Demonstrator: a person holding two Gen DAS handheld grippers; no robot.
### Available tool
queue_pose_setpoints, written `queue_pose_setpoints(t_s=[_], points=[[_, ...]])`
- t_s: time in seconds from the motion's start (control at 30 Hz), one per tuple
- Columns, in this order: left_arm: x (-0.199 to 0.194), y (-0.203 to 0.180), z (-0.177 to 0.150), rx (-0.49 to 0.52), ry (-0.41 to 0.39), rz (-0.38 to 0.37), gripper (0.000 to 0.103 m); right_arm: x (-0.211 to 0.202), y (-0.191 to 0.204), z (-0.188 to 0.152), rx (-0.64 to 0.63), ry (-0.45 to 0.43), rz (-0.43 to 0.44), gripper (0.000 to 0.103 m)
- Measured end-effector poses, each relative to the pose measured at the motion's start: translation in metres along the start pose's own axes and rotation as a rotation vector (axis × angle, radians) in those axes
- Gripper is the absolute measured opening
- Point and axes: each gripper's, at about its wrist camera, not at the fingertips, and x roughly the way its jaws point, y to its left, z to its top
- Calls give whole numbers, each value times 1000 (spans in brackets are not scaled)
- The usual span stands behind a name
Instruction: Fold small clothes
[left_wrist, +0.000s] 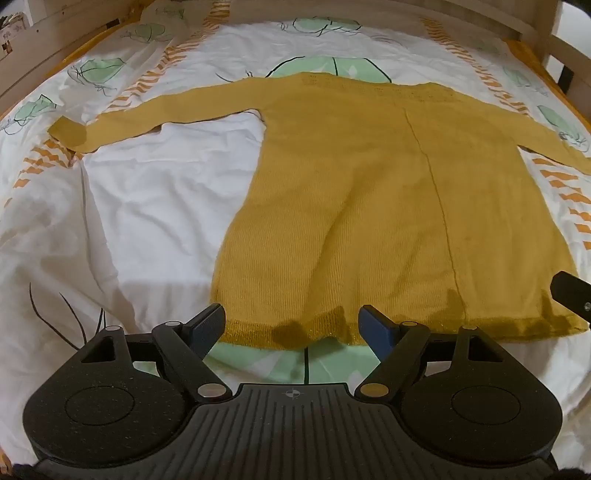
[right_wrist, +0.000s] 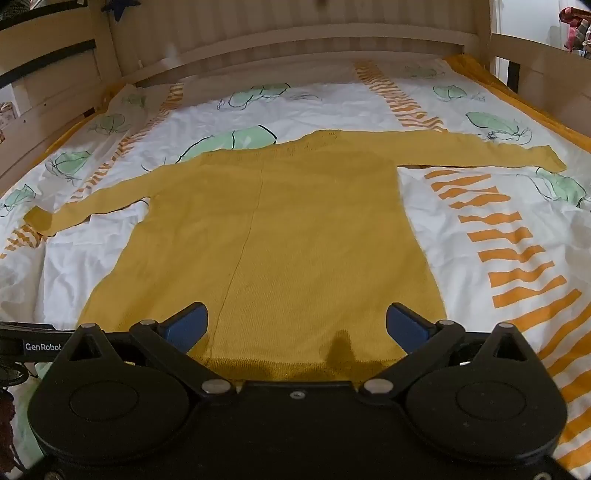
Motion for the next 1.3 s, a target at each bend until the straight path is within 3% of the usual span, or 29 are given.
queue_pose_setpoints(t_s=[1.13, 1.3], points=[[10, 6, -4, -20, 23, -39, 78, 3, 8, -3, -7, 15, 10, 102], [7, 7, -6, -40, 25, -76, 78, 3, 8, -2, -6, 14, 12, 102]])
